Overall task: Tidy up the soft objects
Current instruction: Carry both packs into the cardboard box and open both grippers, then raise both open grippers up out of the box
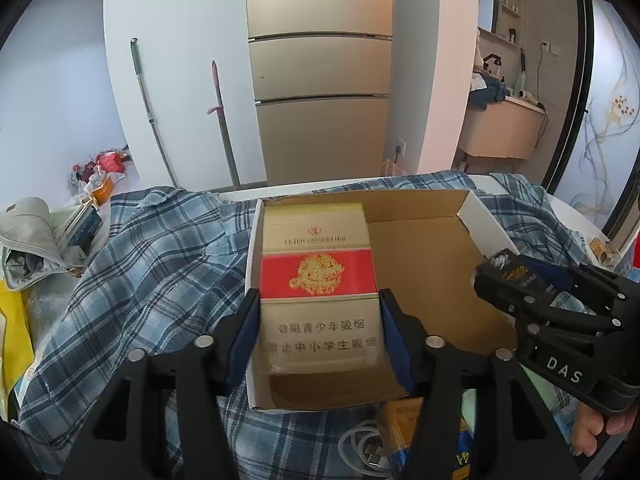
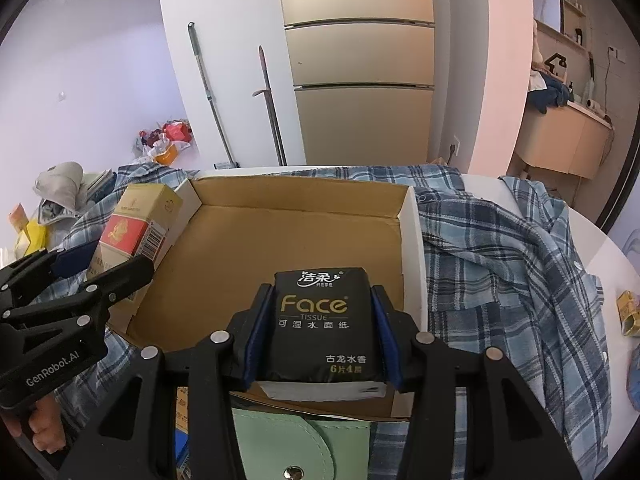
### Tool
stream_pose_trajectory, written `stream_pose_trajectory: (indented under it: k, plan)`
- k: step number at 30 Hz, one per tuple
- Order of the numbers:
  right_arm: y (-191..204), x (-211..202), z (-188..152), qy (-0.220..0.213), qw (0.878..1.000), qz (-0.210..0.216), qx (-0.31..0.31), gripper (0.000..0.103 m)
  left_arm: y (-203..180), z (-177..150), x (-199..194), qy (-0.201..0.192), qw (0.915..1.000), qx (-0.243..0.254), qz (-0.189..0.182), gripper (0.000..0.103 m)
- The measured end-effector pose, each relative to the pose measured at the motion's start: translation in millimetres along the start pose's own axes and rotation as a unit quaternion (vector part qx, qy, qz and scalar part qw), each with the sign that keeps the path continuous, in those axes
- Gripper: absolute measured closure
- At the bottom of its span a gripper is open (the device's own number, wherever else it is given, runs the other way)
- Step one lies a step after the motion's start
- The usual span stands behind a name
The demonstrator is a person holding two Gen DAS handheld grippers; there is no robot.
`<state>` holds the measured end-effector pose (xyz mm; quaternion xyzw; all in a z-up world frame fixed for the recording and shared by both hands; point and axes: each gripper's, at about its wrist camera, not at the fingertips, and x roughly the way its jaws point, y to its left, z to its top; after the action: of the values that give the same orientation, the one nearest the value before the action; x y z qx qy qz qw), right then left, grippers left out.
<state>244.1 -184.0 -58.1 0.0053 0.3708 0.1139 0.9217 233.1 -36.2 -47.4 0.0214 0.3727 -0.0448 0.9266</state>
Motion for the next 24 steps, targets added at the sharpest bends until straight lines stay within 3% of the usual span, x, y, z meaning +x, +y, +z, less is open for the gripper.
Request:
stream_pose_trajectory:
  k: [1, 2, 18, 24]
  plan:
    - [-0.8, -0.3, 0.6, -0.004, 1.000, -0.002, 0.003, 0.033, 0.1, -0.1, -0.3, -0.002, 1.0000, 0.000, 0.002, 0.022]
    - [-1.7, -2.2, 0.3, -0.012, 1.000, -0.005, 0.006, 0.030, 0.7, -0.1, -1.3, -0.007, 1.0000, -0.001, 0.005, 0.017]
    - [-5.1, -13.3, 6.1, -0.037, 0.999, -0.018, 0.009, 0.030, 5.3, 3.9, -16.4, -0.039, 0.9992, -0.012, 0.005, 0.017]
    - [-4.0, -38.3, 11.8, -0.072, 0.997, -0.016, 0.011, 0.030, 5.3, 11.0, -43.3, -0.078, 0.9969, -0.006, 0.013, 0.017]
